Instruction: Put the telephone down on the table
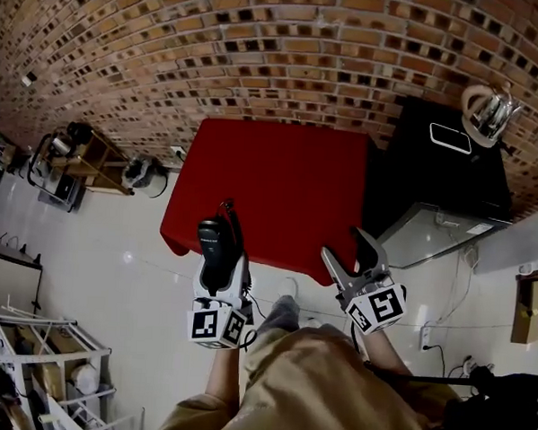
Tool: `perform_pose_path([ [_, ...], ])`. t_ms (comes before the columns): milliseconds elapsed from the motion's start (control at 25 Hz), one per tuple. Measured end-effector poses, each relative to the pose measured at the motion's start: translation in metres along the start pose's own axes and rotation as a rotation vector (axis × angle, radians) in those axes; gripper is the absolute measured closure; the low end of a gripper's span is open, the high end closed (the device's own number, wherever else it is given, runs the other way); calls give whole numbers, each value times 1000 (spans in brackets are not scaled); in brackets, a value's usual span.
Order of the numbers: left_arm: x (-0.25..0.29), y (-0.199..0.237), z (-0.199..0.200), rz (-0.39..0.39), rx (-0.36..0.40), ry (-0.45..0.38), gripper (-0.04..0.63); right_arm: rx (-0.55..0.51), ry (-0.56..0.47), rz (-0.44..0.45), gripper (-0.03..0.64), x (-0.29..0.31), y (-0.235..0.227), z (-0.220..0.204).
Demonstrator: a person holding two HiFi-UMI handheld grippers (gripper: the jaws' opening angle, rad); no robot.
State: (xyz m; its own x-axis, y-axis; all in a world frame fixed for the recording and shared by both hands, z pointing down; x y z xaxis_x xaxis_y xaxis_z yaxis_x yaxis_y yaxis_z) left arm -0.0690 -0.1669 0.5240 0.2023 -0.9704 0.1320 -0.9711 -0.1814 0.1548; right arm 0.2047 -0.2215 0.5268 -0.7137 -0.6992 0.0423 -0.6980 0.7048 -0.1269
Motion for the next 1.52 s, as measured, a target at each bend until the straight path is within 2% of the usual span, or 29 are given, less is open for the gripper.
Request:
perform_pose_path([
  [320,92,64,-30,-121,-18,96,313,2,52,-24,342,94,-12,-28],
  [560,172,115,-46,-246,-12,151,313,7,4,-55,342,191,-26,-37],
  [720,229,156,-63,-290,-3,243,313,-5,-10,-56,342,246,-26,-49],
  [920,332,213,-129,-248,-48,427,313,-10,4,-88,342,289,-54,-73],
  [1120,424,245,-210,-162,-68,612,313,17,44,-115,342,287,-87,-91],
  [1280,503,271,-274,-102,-13,761,313,8,71,-134,342,291,-114,-101],
  [1360,541,289,-287,-64,29,790,313,-8,147,-148,342,294,-119,-114],
  [1440,567,307,-306,-26,8,835,313,-7,264,-151,342,292,-119,-131],
  [1520,587,316,-312,-5,-6,829,313,3,317,-156,342,288,-120,-144],
])
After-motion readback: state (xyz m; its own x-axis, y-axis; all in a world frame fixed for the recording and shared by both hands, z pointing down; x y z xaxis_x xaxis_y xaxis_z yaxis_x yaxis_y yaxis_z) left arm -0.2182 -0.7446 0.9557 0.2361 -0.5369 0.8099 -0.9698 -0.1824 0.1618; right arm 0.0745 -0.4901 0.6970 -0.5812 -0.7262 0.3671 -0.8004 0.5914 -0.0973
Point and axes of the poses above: the fingertips, and each gripper's own axes: x forward along the fingers, y to its left, z out of its top, the point moved 7 cm from there along -x, backward along the fingers, and after that the axes turned 15 degrees about y, right-handed, at the moved point
